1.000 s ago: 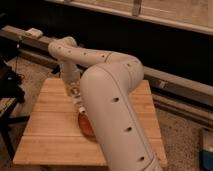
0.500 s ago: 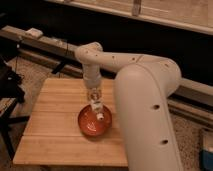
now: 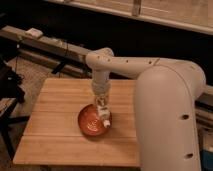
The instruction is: Place the bottle in the ceramic bowl
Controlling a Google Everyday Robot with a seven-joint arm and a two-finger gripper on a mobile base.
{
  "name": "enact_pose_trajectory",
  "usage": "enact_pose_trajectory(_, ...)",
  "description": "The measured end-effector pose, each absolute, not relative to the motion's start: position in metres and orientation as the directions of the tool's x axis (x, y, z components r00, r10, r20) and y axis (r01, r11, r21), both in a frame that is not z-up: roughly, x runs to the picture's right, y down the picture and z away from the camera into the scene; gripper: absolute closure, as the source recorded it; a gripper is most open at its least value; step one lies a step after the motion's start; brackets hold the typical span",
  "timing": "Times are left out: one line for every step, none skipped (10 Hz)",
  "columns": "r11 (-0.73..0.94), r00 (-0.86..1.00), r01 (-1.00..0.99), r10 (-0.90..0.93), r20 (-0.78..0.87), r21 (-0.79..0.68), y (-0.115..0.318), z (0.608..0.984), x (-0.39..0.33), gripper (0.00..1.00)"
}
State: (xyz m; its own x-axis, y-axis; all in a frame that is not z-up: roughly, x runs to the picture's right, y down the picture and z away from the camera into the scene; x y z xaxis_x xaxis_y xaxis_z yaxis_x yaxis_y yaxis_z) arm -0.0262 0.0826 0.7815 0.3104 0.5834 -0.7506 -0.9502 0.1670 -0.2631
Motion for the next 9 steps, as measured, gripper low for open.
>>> enact_pose_trajectory(0.179, 0.334, -0.942, 0.581, -0.742, -0.285, 0.084, 0.776, -0.036, 0.94)
enact_pose_trajectory(0.198, 0.375, -0.926, 0.569, -0.731, -0.321, 0.091, 0.767, -0.057, 0.92)
enact_pose_trajectory(0.211, 0.404, -0.914, 0.554, -0.728, -0.346, 0.097, 0.763, -0.072, 0.85)
enact_pose_trajectory(0.218, 0.422, -0.906, 0.542, -0.727, -0.363, 0.102, 0.761, -0.081, 0.75)
enact_pose_trajectory(0.222, 0.432, -0.901, 0.534, -0.727, -0.373, 0.103, 0.762, -0.085, 0.66)
enact_pose_trajectory(0.222, 0.436, -0.899, 0.527, -0.729, -0.377, 0.104, 0.764, -0.086, 0.57)
enact_pose_trajectory(0.221, 0.434, -0.900, 0.521, -0.735, -0.375, 0.106, 0.768, -0.084, 0.46)
enact_pose_trajectory(0.214, 0.423, -0.906, 0.515, -0.746, -0.366, 0.108, 0.773, -0.077, 0.34)
enact_pose_trajectory(0.206, 0.412, -0.911, 0.509, -0.755, -0.358, 0.112, 0.776, -0.071, 0.25)
